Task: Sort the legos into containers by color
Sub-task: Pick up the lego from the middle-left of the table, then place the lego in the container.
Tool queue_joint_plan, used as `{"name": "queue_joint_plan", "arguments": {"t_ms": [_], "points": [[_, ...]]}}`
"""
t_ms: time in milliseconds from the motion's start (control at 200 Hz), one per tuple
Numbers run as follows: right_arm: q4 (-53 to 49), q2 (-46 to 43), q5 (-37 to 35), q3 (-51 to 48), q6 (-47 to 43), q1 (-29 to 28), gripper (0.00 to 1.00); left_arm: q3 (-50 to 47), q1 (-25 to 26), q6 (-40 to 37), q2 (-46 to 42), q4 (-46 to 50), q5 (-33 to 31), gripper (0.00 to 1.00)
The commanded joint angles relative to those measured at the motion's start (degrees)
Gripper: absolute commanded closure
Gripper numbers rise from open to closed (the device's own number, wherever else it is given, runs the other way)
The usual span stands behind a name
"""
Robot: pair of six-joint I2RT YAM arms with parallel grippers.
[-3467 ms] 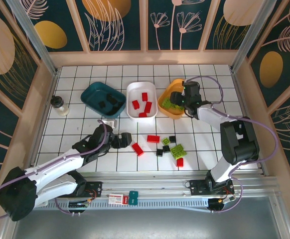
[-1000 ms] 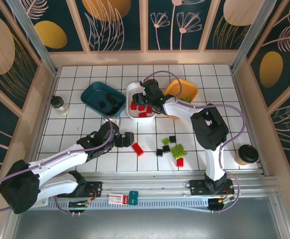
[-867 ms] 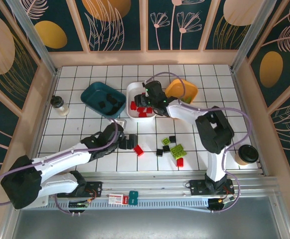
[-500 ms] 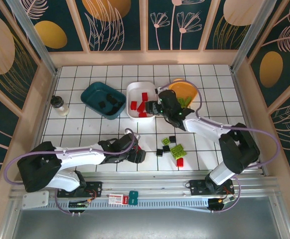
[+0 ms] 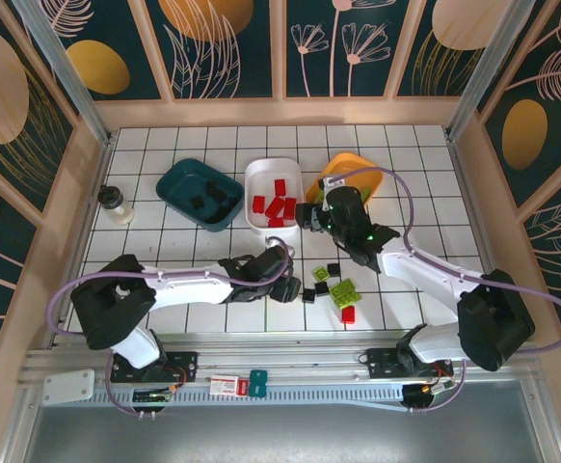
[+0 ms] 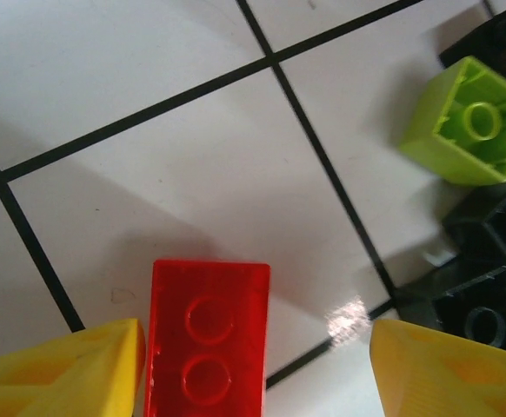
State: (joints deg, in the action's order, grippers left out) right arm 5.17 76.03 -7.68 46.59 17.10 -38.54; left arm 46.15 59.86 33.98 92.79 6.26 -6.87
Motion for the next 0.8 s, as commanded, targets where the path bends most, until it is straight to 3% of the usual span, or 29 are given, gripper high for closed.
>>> {"name": "queue_joint_plan", "arguments": {"t_ms": [0,245,415,641,796], "points": [[0.47,-2.36,-1.81,-2.07,1.17,0.49,0.31,1.25,1.07,-1.82,2.62,4.22,-5.78,0.35],[0.73,-3.95,-2.62,-4.03,2.14,0.49,0.31,0.38,1.67,-2.16,3.30,3.27,-7.31,0.58],[0.19,-6.14,-2.90,-4.82,2.63,0.40,0.31,-0.19,1.18,-1.98,-1.59,1.37,-9.58,0.73],[0.08,-9.42,-2.43,-7.71,4.32,0.07,0.31,5.50,-9.03,-3.48,-7.10,-3.15,-8.00,0.75],[-1.15,-10.25,-2.82,-9.20,4.95,-0.55,0.31,16.87,-15.98,-5.49,-1.06,-1.68,-6.84,0.73]]}}
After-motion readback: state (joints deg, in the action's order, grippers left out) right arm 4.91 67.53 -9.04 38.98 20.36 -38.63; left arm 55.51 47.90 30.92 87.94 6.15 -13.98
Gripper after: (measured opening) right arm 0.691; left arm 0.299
